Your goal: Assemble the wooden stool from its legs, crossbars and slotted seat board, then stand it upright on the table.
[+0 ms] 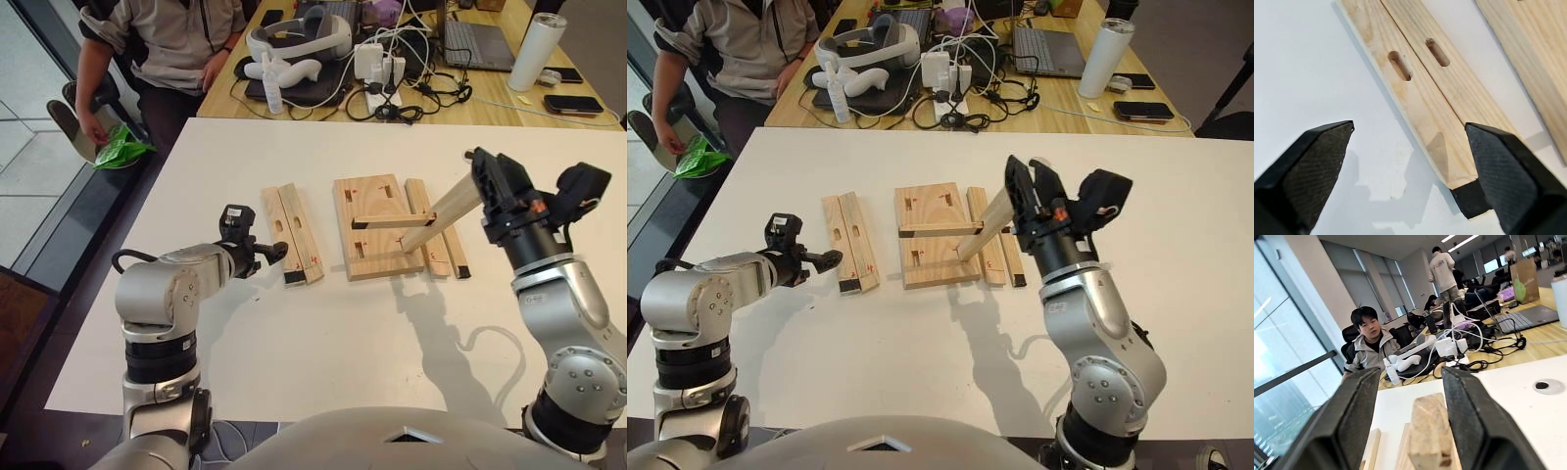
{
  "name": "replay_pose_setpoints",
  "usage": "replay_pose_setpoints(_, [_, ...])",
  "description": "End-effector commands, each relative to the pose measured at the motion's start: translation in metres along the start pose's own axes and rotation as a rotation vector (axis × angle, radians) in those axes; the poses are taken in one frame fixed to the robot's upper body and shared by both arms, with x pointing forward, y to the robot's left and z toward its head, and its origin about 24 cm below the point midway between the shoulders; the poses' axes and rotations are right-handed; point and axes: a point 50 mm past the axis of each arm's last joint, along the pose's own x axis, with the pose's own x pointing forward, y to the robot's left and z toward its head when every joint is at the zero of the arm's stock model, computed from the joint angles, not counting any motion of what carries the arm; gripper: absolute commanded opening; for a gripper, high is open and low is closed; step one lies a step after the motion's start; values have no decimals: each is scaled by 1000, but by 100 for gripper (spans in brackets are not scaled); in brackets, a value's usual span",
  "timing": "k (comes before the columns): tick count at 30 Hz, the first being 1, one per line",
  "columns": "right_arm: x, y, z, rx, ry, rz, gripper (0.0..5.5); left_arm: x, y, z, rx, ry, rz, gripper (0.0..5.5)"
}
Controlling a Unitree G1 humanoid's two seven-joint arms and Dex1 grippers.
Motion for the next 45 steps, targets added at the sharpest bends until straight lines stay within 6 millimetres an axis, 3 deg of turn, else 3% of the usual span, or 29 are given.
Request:
replay_pose_setpoints(1, [-7, 28, -18, -104, 71, 205, 232, 6, 0, 3, -6, 38, -17, 422])
replay_pose_setpoints(5, [-6, 37, -22, -147, 23, 237, 232, 9, 0, -2, 34, 76, -25, 422])
replay_pose_setpoints(10, [-1, 26, -20, -172, -36, 129, 232, 9, 3, -4, 67, 88, -14, 422])
replay_pose_setpoints(17, [11, 14, 18, -238, -193, 67, 232, 4, 20, -13, 150, 104, 59, 422])
replay_pose_setpoints(20, [17, 31, 37, -224, -229, 226, 232, 3, 20, -20, 182, 119, 61, 422])
replay_pose_setpoints(23, [4, 52, 20, -121, -26, 527, 232, 3, 16, -22, 191, 114, 42, 422])
replay_pose_setpoints(28, [-20, 47, 2, -84, 282, 787, 232, 2, 19, -20, 193, 101, 54, 422])
replay_pose_setpoints(35, [-18, 15, -25, -92, 642, 820, 232, 4, 18, -14, 175, 65, 58, 422])
replay_pose_setpoints(40, [13, 11, -44, 96, 740, 806, 232, 7, 13, -5, 161, 24, 55, 422])
replay_pose_setpoints(45, [7, 6, -60, 124, 971, 861, 232, 9, 7, 1, 152, -6, 47, 422])
